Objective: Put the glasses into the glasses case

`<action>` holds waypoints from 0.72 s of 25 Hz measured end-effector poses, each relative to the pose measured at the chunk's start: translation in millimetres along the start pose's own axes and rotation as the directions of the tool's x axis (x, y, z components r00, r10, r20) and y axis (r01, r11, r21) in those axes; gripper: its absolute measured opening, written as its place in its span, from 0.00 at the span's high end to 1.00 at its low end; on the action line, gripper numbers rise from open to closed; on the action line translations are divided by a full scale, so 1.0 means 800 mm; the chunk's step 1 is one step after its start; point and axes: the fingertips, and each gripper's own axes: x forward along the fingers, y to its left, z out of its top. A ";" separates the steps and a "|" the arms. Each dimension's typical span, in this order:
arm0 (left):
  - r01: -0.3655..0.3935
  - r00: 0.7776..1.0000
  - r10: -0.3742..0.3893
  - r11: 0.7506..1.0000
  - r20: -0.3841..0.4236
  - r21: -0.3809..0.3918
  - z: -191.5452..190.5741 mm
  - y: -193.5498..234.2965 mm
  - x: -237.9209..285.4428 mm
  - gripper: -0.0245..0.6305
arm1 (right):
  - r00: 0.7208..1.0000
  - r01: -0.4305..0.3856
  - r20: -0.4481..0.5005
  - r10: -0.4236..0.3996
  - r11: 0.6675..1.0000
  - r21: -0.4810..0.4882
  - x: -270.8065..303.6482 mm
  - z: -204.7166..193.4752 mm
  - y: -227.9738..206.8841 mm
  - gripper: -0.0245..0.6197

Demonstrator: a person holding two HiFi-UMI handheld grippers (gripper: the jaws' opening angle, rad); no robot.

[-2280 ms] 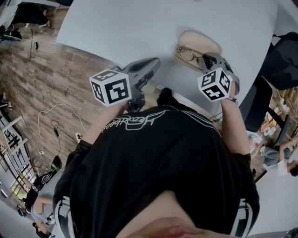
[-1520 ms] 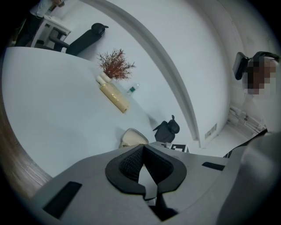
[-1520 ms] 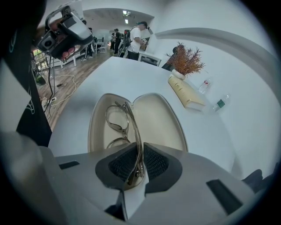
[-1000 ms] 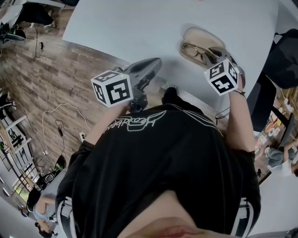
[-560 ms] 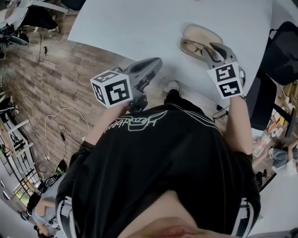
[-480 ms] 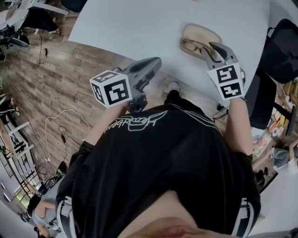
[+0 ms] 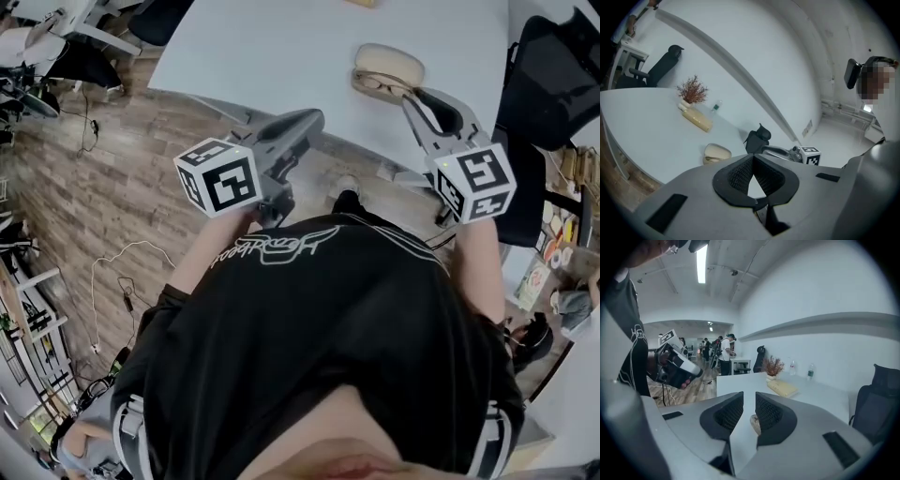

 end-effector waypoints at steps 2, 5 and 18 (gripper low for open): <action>0.018 1.000 -0.018 0.999 0.012 0.030 -0.002 -0.022 -0.011 0.95 | 0.999 -0.001 0.046 0.001 1.000 0.011 -0.025 0.014 0.017 0.86; 0.050 0.998 -0.052 0.996 0.030 0.068 -0.007 -0.052 -0.026 0.95 | 0.993 -0.021 0.120 0.017 0.999 0.037 -0.063 0.032 0.045 0.86; 0.114 0.993 -0.118 0.982 0.020 0.151 -0.074 -0.135 -0.080 0.95 | 0.970 -0.005 0.243 -0.033 0.989 0.151 -0.186 0.031 0.138 0.93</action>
